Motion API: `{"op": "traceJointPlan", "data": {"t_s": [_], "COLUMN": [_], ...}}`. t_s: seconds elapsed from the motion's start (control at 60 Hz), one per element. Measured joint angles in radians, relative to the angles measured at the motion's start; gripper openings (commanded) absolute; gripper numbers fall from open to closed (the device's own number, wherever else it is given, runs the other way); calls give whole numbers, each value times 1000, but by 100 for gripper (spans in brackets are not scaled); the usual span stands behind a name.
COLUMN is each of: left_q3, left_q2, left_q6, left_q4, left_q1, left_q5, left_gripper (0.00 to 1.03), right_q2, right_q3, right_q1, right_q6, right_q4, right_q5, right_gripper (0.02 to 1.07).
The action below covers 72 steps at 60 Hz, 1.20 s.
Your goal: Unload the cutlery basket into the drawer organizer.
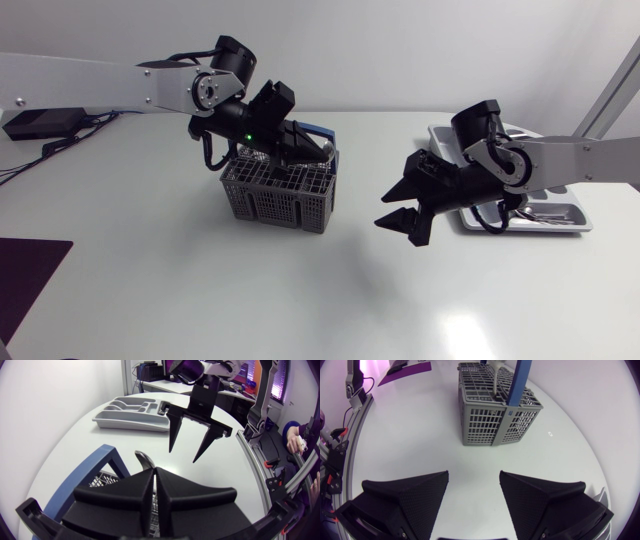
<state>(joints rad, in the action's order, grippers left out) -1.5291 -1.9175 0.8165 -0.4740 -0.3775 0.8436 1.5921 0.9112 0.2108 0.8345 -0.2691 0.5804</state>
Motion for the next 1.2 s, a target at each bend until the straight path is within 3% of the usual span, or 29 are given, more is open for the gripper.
{"op": "traceJointPlan", "data": {"t_s": [0.533,0.883,1.2], "left_q3": [20,142,200], "left_q2": [133,291,340], "left_q6": [20,18,5], "left_q4": [0,-1,-57], "left_q1": [0,-3,-4], "left_q5": [24,51,146], "left_gripper": [8,7,7], "right_q2": [0,-52,-122], "right_q3": [0,0,0], "right_q1": [0,0,13], "right_q6": [3,3,2], "right_q4": [-5,-24,-95], "right_q5": [0,23,79], "right_gripper": [77,77,77]}}
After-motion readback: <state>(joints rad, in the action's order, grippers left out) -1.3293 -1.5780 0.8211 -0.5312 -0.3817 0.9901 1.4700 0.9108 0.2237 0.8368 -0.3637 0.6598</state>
